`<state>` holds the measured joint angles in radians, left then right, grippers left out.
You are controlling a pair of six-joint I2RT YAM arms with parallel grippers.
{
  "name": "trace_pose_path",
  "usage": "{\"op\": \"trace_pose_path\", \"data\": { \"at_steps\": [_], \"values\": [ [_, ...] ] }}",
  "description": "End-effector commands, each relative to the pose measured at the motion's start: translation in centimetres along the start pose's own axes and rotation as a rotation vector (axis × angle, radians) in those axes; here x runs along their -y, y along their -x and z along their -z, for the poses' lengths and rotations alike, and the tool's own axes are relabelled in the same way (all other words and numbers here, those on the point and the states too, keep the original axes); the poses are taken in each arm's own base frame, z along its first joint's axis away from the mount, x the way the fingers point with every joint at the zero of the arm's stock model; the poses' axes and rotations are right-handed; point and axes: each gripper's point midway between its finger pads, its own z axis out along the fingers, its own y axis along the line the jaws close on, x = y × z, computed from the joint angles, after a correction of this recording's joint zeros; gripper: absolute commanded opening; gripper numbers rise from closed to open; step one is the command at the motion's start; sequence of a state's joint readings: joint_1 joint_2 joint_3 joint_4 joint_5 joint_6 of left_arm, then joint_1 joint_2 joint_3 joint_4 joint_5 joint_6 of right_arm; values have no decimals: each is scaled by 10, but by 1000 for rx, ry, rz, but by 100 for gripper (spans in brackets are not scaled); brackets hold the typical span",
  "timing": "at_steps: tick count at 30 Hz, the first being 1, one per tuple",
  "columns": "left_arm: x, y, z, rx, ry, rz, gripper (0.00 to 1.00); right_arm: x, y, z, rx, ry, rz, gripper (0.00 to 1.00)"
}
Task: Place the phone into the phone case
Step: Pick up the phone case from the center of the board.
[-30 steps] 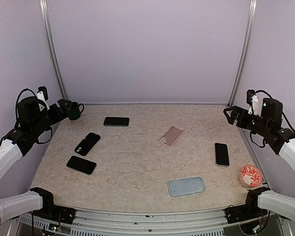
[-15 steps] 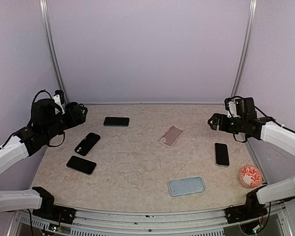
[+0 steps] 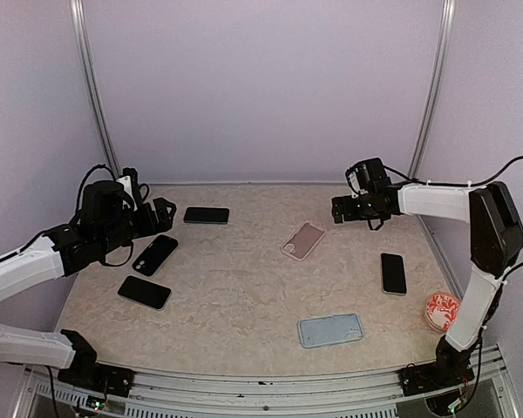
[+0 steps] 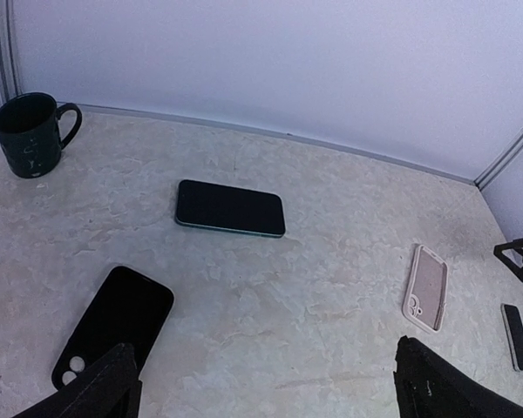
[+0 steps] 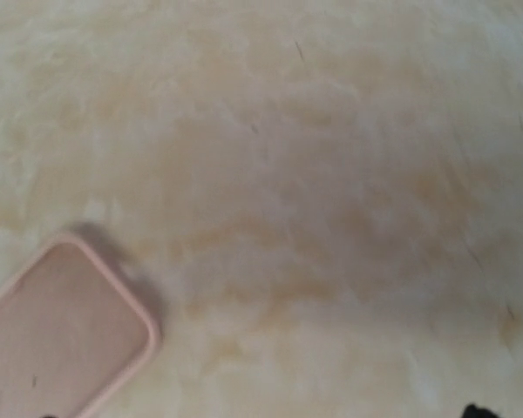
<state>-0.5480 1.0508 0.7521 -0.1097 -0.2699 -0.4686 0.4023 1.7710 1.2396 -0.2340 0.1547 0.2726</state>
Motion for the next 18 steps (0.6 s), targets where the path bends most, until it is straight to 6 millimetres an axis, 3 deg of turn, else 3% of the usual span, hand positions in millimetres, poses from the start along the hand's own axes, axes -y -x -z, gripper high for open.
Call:
{"op": "trace_pose_path", "data": {
  "at_steps": [1,5,8,13,18],
  "values": [
    [6,4,3,31,-13,9,99,-17,30,-16,60,17,77,98],
    [8,0,4,21,-20,4,99,-35,54,-37,101,76,128,91],
    [10,-1,6,19,-29,4,99,-52,60,-56,102,144,181,85],
    [11,0,10,18,-30,4,99,-69,60,-82,94,210,241,76],
    [8,1,16,24,-26,5,99,-75,49,-99,68,240,261,74]
  ]
}}
